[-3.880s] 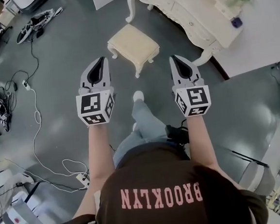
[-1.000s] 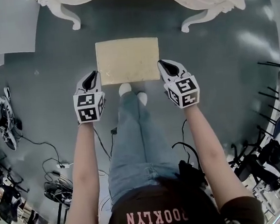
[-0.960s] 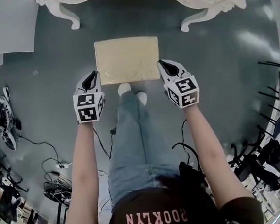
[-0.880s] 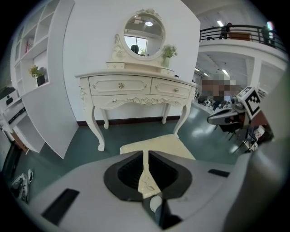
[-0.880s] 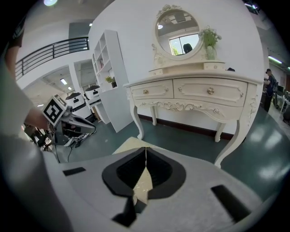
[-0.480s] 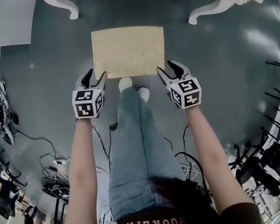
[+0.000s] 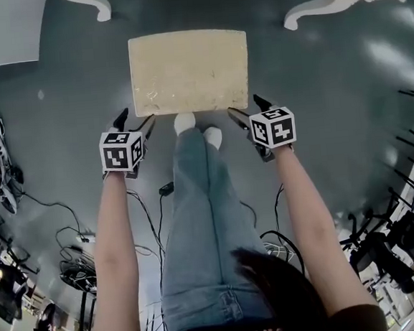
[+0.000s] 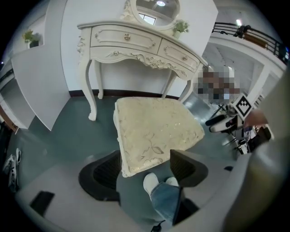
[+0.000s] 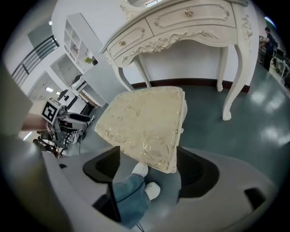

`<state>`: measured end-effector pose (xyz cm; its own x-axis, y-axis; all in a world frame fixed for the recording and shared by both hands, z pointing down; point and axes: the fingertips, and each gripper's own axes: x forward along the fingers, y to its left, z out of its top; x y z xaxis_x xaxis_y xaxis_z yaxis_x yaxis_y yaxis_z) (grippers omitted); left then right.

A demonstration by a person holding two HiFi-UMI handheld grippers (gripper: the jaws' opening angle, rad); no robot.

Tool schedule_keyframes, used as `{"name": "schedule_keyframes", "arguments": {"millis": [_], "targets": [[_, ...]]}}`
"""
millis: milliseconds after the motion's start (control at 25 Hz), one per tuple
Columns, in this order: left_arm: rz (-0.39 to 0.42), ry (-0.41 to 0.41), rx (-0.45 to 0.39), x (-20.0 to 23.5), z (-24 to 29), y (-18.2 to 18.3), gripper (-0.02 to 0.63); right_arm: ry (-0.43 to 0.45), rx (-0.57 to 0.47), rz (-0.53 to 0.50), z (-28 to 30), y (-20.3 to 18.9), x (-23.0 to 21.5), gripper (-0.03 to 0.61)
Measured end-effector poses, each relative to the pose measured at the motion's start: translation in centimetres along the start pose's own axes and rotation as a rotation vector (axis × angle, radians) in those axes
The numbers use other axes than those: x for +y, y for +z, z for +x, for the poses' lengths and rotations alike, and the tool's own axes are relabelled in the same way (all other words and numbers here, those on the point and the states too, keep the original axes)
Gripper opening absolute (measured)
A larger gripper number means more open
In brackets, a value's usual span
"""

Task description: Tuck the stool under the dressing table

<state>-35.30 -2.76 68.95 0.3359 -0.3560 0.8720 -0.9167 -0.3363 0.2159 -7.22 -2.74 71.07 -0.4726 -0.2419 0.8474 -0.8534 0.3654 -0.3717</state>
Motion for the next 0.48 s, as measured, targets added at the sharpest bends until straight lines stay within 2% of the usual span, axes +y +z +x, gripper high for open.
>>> {"name": "schedule_keyframes", "arguments": {"millis": [160,320,480], "targets": [[0.003,-0.021,0.062,0.7,1.9,-2.3,0.321,-0.034,0.073,-0.051,2.0,-2.1,-0.7,0.354],[0.076,-0.014,0.13,0.6,3.7,-4.8,0.321,-0.094,0.124,-0.11,3.7,-4.4,-1.4,0.354],[0.103,0.042,0.108,1.5,4.7,-4.5,0.312,-0.146,0.11,-0.104,4.7,-4.3,-2.5,0.353]]}}
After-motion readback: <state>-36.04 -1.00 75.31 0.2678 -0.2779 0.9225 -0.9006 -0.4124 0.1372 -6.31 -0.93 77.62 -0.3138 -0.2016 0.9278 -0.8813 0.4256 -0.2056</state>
